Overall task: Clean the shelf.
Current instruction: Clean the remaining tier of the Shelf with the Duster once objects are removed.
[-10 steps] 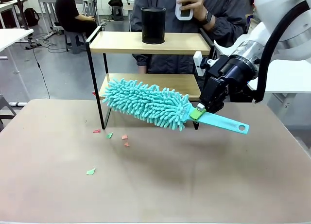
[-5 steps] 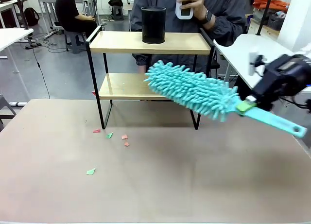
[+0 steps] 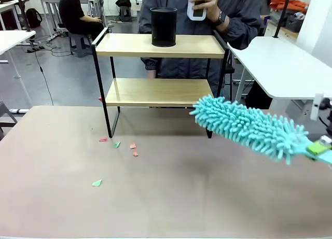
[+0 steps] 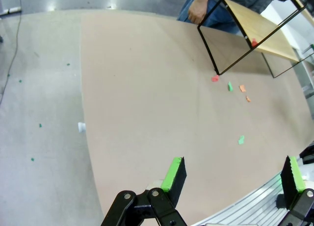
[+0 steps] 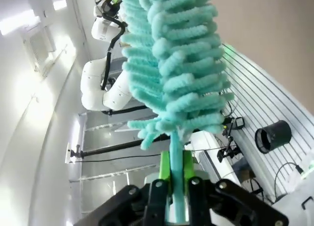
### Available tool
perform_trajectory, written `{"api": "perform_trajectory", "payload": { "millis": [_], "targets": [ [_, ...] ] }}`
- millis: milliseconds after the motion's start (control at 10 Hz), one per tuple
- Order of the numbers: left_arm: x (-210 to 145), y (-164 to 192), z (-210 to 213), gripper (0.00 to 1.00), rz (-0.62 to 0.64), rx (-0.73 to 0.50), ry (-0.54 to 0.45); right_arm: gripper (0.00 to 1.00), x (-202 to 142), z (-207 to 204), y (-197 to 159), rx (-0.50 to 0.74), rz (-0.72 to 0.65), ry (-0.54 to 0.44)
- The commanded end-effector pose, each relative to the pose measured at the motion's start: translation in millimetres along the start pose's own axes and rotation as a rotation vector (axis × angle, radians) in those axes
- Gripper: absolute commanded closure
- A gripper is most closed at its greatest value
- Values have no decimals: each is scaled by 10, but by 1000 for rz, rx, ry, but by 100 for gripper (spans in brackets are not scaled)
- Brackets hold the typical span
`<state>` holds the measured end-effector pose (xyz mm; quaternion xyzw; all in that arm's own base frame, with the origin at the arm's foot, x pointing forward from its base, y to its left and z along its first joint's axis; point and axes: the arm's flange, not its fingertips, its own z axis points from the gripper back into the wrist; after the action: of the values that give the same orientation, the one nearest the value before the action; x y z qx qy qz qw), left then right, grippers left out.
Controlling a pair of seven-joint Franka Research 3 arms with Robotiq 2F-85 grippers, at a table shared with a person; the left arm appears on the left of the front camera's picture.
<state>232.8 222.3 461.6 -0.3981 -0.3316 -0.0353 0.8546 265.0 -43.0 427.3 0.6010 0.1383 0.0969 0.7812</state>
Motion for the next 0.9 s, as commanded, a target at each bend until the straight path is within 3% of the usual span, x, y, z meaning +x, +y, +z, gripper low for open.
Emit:
{"api": "perform_trajectory", "payload": {
  "millis": [0,600,800],
  "targets": [
    [8,-1,-11,0,-21,-19,-19,88,149,-10,125,-5,30,22],
    [8,-1,-11,0,-21,-19,-19,88,99,-24,85,-20,12,21],
    [8,-1,-11,0,-21,-19,-19,88,617,-362,391,-104,80,66]
  ]
}}
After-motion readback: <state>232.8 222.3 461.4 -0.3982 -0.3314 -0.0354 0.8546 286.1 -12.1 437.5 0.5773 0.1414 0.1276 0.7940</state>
